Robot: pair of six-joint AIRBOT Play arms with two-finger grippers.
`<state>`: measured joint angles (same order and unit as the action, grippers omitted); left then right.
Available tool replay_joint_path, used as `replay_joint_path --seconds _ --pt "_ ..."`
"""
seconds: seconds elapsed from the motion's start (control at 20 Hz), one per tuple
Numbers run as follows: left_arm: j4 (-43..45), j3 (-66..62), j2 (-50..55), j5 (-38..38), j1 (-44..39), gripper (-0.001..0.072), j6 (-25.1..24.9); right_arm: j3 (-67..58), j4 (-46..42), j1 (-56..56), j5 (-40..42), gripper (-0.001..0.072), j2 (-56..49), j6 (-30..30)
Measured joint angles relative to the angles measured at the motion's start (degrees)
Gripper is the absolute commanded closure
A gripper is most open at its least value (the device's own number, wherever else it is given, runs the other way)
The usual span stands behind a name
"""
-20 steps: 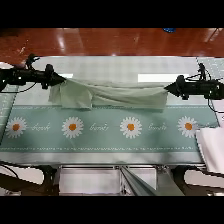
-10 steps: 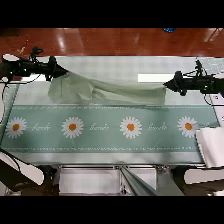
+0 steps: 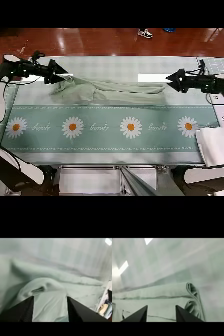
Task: Fold the shirts.
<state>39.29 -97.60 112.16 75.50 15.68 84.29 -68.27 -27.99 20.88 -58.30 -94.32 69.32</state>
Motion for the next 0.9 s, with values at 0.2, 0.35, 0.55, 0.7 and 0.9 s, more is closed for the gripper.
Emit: replay_joint_path --seconds 0.2,0.35,0.55,0.7,0.9 --pt "2.5 -1.7 -6.3 7.8 5.7 0.0200 0.9 -1.6 0.1 7.2 -8.2 0.0302 5.9 -0.3" --pt "3.9 -0.7 -15.4 8.9 7.9 0.0200 -2.8 -0.9 -7.3 12.0 -11.0 0.0302 13.1 0.9" --pt "5.1 10.0 -29.9 3.5 3.2 0.0200 -7.3 9.0 -18.2 14.5 -6.3 0.0303 21.7 5.8" --pt "7.6 22.4 -39.2 -3.9 -4.6 0.0200 -9.8 17.1 -19.1 14.8 -0.6 0.0302 23.7 7.7" --pt "11.5 33.7 -43.5 -12.8 -13.7 0.0200 -10.9 20.4 -15.3 11.9 3.0 0.0302 20.1 6.8"
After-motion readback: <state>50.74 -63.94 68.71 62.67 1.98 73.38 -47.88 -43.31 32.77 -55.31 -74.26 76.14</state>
